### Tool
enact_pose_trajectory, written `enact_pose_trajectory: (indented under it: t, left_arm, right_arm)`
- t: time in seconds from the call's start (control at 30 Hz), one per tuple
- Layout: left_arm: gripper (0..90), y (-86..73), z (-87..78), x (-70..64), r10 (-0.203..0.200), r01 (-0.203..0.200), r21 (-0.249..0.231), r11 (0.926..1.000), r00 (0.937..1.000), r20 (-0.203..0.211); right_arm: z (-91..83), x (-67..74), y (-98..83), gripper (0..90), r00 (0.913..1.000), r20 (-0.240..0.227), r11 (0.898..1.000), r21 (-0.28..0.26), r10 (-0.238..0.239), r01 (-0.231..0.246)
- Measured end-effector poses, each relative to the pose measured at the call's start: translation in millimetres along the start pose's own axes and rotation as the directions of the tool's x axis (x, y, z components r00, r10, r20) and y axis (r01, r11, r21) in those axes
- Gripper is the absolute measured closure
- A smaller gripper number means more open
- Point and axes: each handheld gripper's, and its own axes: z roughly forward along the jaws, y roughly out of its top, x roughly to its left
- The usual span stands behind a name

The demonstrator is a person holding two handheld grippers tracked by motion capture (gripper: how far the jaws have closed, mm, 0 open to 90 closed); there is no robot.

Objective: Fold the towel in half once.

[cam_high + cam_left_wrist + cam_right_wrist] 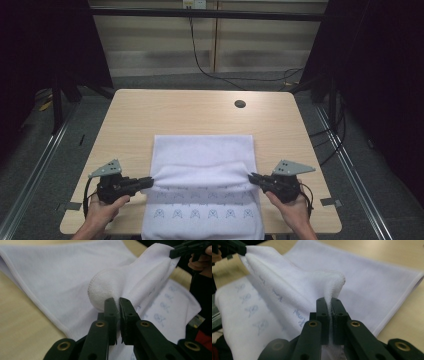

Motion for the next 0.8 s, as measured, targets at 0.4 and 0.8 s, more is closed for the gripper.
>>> enact_pose_trajectory:
  t: [0.4,0.8]
  left_arm:
    - [76.8,-25.0,7.1,-18.0,0.026,-0.032,0.121,0.9922,0.9984,0.050]
    - [54.1,10.5,7.6,12.7,0.004,-0.004,-0.002,1.0000,0.9999,0.014]
  right_arm:
    - [-7.2,15.5,-40.1,77.8,0.9997,-0.023,0.997,0.081,0.006,-0.005]
    - [-11.1,8.3,-19.4,59.5,1.0000,-0.003,1.000,0.030,-0.004,0.004]
